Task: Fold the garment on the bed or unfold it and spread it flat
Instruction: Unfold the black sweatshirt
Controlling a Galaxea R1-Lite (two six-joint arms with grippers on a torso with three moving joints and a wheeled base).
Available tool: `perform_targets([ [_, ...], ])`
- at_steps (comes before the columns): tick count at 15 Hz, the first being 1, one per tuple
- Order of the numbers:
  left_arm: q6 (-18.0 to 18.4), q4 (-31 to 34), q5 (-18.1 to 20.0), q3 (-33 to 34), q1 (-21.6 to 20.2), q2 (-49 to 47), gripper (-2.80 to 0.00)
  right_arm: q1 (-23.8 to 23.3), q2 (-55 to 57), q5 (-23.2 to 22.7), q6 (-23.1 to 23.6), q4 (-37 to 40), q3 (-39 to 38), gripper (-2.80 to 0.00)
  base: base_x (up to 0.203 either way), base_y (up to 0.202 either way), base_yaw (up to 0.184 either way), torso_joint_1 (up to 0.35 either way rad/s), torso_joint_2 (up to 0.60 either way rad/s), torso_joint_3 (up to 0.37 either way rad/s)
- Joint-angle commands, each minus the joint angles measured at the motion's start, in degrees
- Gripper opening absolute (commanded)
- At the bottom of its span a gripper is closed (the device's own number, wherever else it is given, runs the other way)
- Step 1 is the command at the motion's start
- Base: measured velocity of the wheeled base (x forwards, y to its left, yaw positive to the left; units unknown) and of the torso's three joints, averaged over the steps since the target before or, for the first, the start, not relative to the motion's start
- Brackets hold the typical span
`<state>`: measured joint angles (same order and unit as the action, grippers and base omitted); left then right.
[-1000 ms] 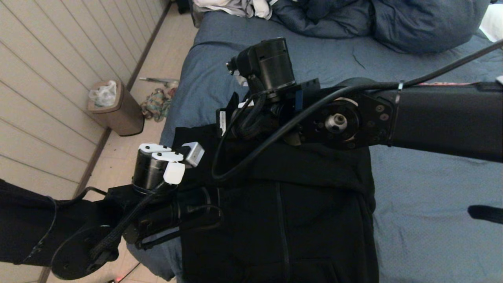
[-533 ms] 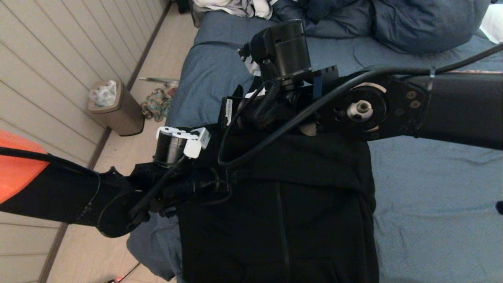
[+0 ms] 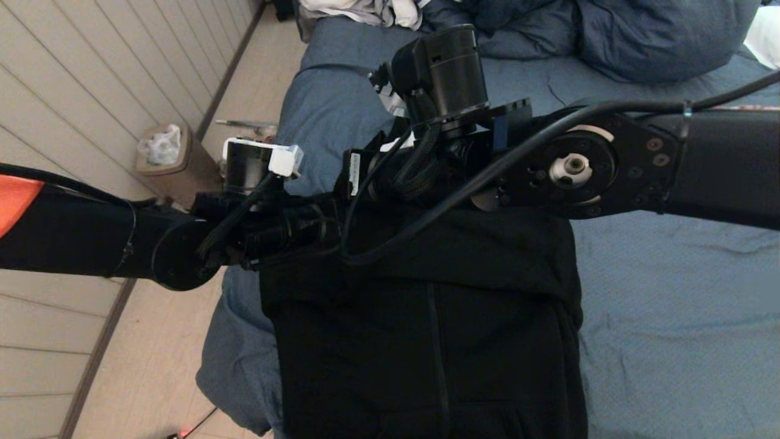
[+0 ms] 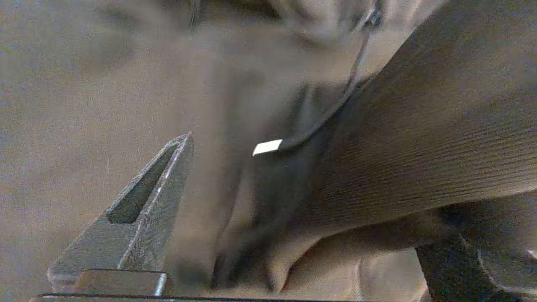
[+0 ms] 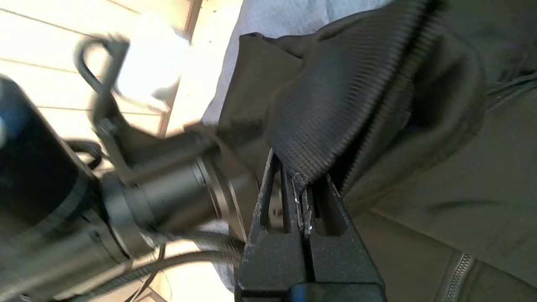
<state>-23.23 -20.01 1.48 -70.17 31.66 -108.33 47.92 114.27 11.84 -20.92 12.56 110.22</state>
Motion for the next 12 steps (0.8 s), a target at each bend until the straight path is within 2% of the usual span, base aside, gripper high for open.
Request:
perform_targets([
  [1,-0.15,0.33,0.05,-1.49,-0.11,0.12,0.00,0.07,-0.37,0.02,-0.09,0.01,-0.27,-2.80,0.000,0.000,0.000,0.000,0.00,0.000],
  [2,-0.15,1.32,0.10,-1.12,-0.03,0.46,-2.80,0.07,-0.28,0.02,-0.09,0.01,-0.18,-2.80,0.000,0.000,0.000,0.000,0.00,0.000],
  [12,-0.59,2.78,0.80,-0.40,0.42,3.09,-2.80,-0.20,-0.10,0.46,0.44,-0.34,-0.27,-2.80,0.000,0.000,0.000,0.000,0.00,0.000],
])
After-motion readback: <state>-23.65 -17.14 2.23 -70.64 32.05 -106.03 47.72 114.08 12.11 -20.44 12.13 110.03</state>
